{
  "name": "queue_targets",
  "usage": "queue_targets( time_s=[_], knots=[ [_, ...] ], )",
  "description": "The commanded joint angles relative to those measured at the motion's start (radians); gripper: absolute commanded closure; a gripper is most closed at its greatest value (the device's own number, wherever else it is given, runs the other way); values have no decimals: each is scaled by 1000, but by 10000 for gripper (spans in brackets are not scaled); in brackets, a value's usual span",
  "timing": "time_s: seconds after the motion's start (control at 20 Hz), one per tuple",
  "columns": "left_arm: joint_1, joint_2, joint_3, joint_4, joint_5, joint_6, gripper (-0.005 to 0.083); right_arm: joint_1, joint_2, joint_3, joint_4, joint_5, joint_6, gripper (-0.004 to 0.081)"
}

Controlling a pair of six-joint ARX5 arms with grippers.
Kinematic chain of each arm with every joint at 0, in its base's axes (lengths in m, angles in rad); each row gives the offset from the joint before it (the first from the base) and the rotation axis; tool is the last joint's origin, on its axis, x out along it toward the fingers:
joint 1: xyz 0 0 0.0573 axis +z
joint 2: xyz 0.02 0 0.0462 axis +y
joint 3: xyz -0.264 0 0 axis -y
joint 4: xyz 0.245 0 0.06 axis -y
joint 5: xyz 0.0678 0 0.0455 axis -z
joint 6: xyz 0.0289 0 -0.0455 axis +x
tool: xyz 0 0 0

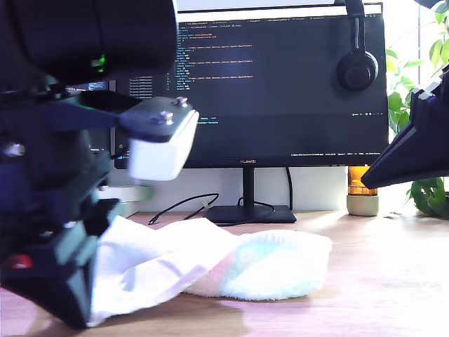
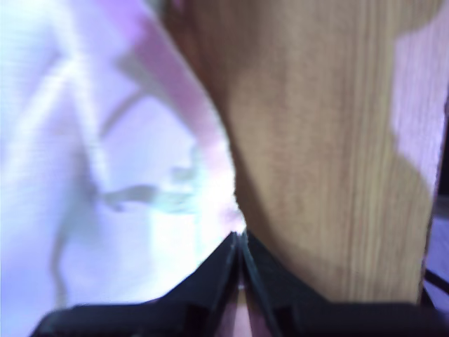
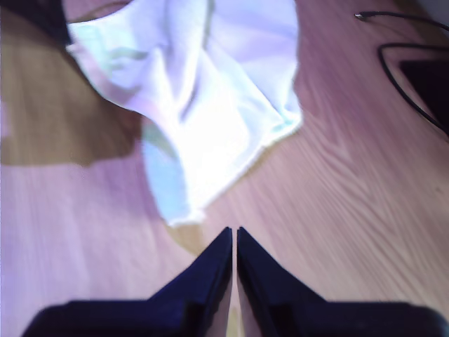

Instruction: Fold the tea towel to a neat square and place it to the right

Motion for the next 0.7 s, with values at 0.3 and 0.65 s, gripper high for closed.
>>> queue_targets(
  time_s=[0.3, 0.65],
  knots=[
    [2, -110, 9, -11, -1, 3, 797, 166, 14, 11, 40, -33, -10, 540],
    [6, -215, 15, -10, -11, 3, 797, 203, 178, 11, 177, 74, -81, 540]
  ],
)
